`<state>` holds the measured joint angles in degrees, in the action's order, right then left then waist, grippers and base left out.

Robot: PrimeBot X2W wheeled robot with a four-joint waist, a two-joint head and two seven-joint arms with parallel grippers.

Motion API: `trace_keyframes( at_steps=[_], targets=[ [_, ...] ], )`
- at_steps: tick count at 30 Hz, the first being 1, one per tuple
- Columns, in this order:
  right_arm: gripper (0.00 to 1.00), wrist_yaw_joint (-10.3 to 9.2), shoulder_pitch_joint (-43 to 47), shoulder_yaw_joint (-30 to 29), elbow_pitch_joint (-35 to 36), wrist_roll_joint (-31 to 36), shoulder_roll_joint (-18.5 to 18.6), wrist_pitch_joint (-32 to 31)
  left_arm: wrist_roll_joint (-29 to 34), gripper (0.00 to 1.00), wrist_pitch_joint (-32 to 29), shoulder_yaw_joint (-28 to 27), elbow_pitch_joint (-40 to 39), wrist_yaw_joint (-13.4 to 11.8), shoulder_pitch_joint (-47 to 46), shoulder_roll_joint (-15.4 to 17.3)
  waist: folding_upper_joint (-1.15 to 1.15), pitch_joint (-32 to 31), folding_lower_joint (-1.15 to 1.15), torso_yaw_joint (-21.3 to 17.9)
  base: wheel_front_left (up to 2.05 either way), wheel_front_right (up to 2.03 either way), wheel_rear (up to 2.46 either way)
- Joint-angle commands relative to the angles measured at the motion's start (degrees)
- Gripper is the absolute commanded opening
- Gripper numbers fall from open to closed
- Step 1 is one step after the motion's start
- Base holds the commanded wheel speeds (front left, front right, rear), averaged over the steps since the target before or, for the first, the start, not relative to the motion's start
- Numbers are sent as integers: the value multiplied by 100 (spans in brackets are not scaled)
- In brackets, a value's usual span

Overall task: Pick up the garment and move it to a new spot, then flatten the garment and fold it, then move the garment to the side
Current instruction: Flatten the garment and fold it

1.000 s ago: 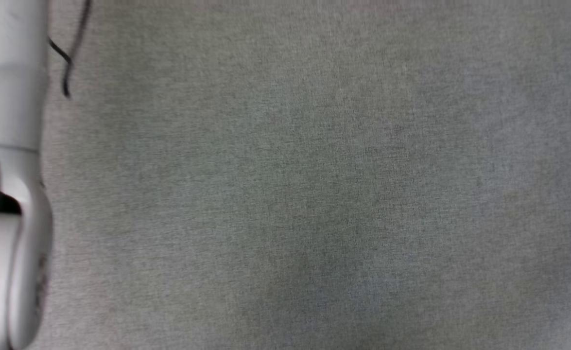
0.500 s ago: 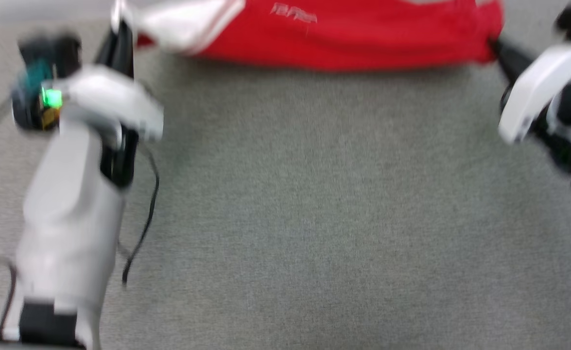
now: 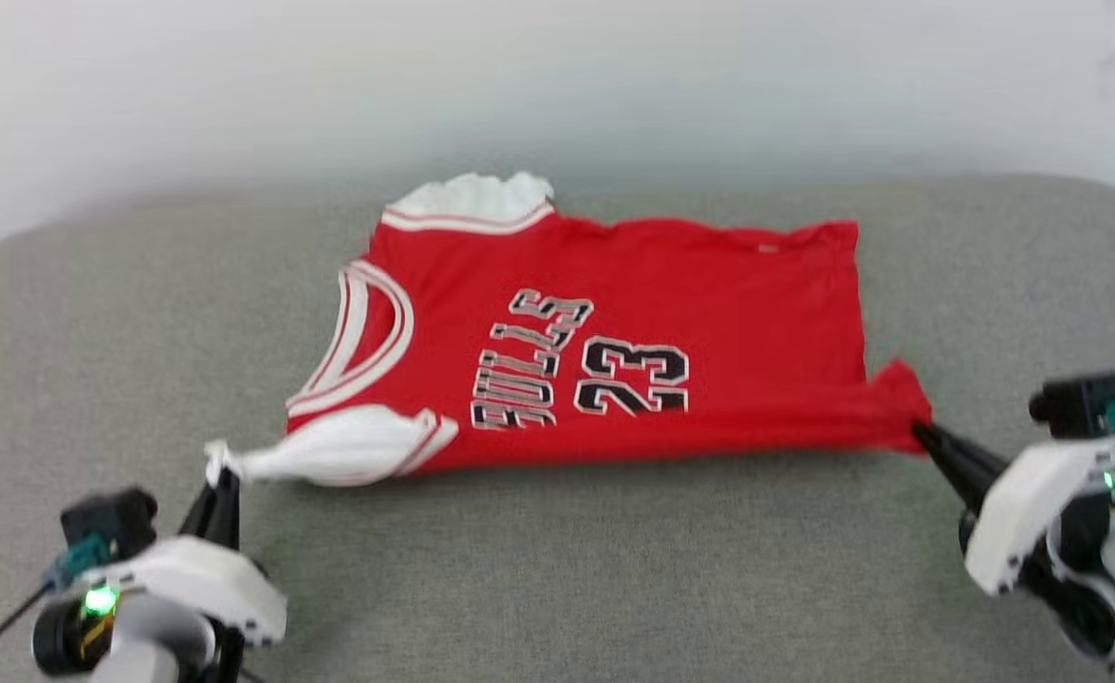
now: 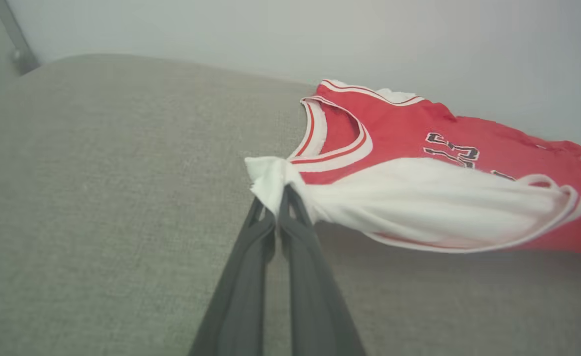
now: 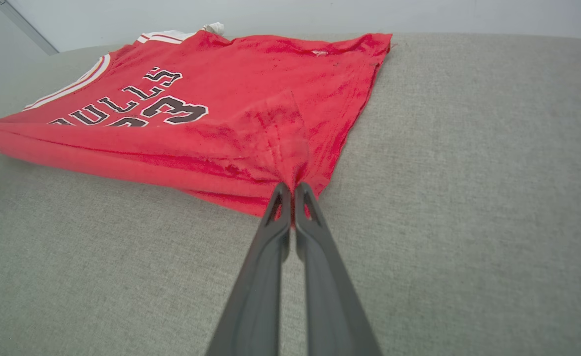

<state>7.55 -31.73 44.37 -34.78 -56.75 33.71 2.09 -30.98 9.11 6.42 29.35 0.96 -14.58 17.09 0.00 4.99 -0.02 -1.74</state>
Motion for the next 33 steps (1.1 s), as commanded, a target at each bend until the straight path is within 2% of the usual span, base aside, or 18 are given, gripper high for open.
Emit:
trace_keyframes(
  at_steps=[1,10,14,17,20,25,33],
  targets=[
    [0,-12,344,-87,88,-67,135,45,-66,0,-118,-87,-295,-127,348,61,0,-232,2,34,0,0,0],
    [0,-12,2090,-847,986,-118,377,-283,-339,0,-1232,-338,-2806,-862,2296,288,0,-508,2,97,0,0,0],
    [0,-12,2527,-1356,1450,84,329,-626,-294,0,-1574,-288,-3673,-1075,2598,342,0,-491,2,89,0,0,0],
    [0,-11,2665,-1782,1748,338,198,-908,-235,0,-1710,-181,-3988,-1137,2471,338,0,-424,2,74,0,0,0],
    [0,-10,2598,-2180,2002,640,24,-1218,-139,0,-1746,-53,-4024,-1148,2194,312,0,-322,2,38,0,0,0],
    [0,-9,2379,-2758,2214,1119,-367,-1830,-109,0,-1755,170,-3604,-1002,1524,200,0,-25,2,44,0,0,0],
    [0,-9,2083,-2802,2107,1367,-760,-2302,-186,0,-1756,438,-2577,-698,809,63,0,463,2,85,0,0,0]
  ],
)
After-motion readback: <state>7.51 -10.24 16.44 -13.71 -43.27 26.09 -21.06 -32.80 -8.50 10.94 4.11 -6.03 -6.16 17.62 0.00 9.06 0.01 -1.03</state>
